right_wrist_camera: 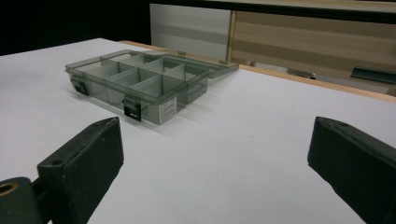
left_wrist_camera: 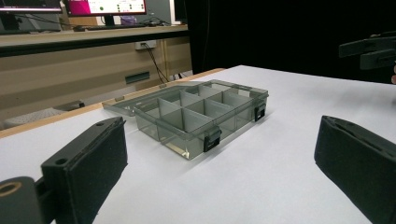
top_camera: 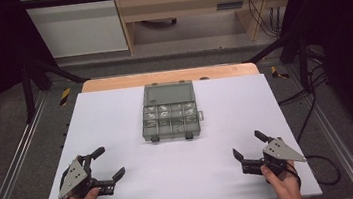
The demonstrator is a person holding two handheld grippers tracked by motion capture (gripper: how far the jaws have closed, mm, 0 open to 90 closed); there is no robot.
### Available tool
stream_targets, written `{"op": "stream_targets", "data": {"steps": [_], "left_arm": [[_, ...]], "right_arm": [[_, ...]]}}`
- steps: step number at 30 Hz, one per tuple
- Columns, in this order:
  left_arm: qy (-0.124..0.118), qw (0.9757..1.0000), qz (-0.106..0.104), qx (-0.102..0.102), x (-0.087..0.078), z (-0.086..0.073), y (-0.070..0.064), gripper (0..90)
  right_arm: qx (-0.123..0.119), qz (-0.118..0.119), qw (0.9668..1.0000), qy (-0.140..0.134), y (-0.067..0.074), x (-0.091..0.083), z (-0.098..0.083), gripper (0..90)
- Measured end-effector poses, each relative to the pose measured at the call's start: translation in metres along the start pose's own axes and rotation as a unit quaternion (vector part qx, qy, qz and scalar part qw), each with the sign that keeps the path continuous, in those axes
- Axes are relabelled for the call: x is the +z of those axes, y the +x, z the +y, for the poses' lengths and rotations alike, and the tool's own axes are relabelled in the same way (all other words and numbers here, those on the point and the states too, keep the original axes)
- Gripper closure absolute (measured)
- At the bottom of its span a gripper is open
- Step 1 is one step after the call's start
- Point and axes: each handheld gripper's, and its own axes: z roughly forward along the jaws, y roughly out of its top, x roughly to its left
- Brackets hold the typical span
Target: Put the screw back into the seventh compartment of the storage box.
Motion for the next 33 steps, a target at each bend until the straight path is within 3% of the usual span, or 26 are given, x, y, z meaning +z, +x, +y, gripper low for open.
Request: {"op": "stream_targets", "data": {"steps": [11, 21, 26, 33], "left_arm": [[-0.006, 1.0, 0.003, -0.004, -0.0016, 0.0002, 0.0007, 2.3], [-0.006, 1.0, 0.003, -0.003, -0.0021, 0.0003, 0.0018, 2.3], [-0.009, 0.9999, 0.004, -0.007, -0.0036, 0.0015, 0.0025, 2.3], [-0.011, 0.9999, 0.006, -0.009, -0.0049, 0.0018, 0.0035, 2.2]], "right_arm": [[-0.008, 0.012, 0.9997, -0.019, 0.0033, -0.0014, -0.0039, 3.2], [-0.018, 0.037, 0.9985, -0.036, 0.008, 0.0, -0.0071, 2.7], [-0.027, 0.039, 0.9976, -0.05, 0.0085, 0.0008, -0.0068, 2.4], [-0.02, 0.035, 0.9973, -0.062, 0.0043, 0.0003, -0.0053, 2.6]]}}
